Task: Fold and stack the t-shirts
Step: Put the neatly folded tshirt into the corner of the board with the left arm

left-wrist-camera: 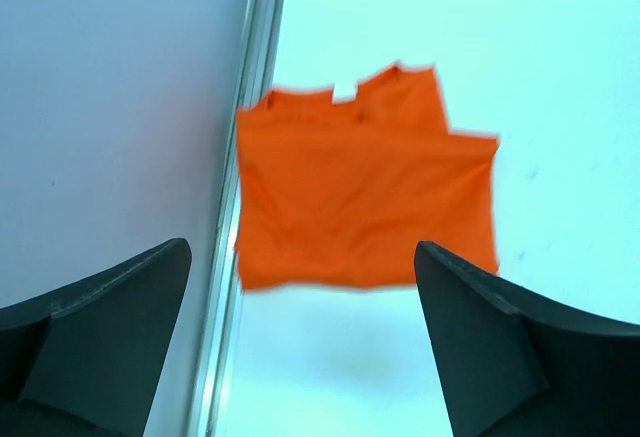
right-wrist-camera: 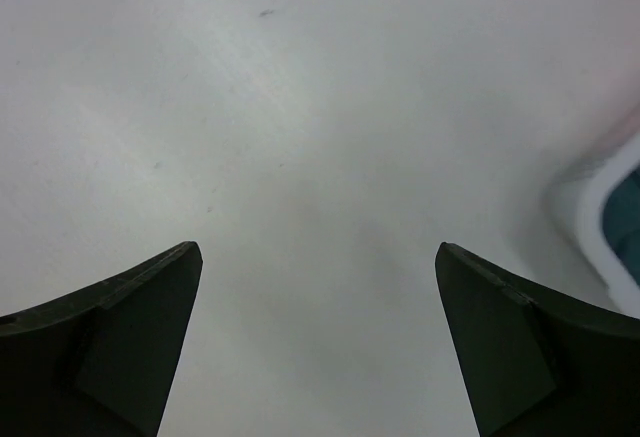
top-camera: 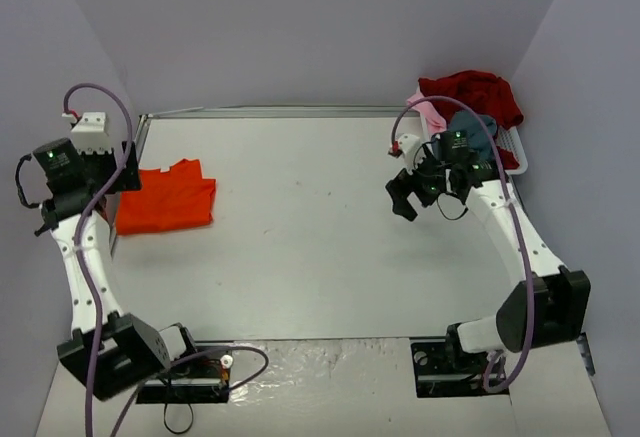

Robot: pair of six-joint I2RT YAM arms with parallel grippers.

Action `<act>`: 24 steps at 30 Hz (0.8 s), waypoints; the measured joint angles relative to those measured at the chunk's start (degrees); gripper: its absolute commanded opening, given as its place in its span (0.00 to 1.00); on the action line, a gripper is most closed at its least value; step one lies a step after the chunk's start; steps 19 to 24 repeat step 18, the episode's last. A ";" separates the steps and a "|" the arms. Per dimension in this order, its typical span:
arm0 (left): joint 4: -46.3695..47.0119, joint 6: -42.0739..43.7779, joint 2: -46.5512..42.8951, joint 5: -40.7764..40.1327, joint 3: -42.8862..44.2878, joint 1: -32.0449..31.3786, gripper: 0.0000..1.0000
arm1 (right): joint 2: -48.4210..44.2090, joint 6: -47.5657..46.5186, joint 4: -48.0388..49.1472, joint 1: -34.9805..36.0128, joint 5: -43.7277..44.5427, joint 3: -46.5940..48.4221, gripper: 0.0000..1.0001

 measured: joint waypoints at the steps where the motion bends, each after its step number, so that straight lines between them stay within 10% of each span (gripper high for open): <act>1: 2.08 -1.27 -3.13 0.81 -2.89 -0.48 0.94 | -1.86 1.01 1.46 -0.87 0.61 -0.09 1.00; 9: 19.08 -11.56 -19.98 4.22 -33.33 -5.62 0.94 | -14.27 16.24 22.51 -4.35 15.65 -13.18 1.00; 24: 21.62 -14.25 -18.25 6.12 -32.46 -5.90 0.94 | -19.58 25.66 32.39 -8.00 27.41 -19.37 1.00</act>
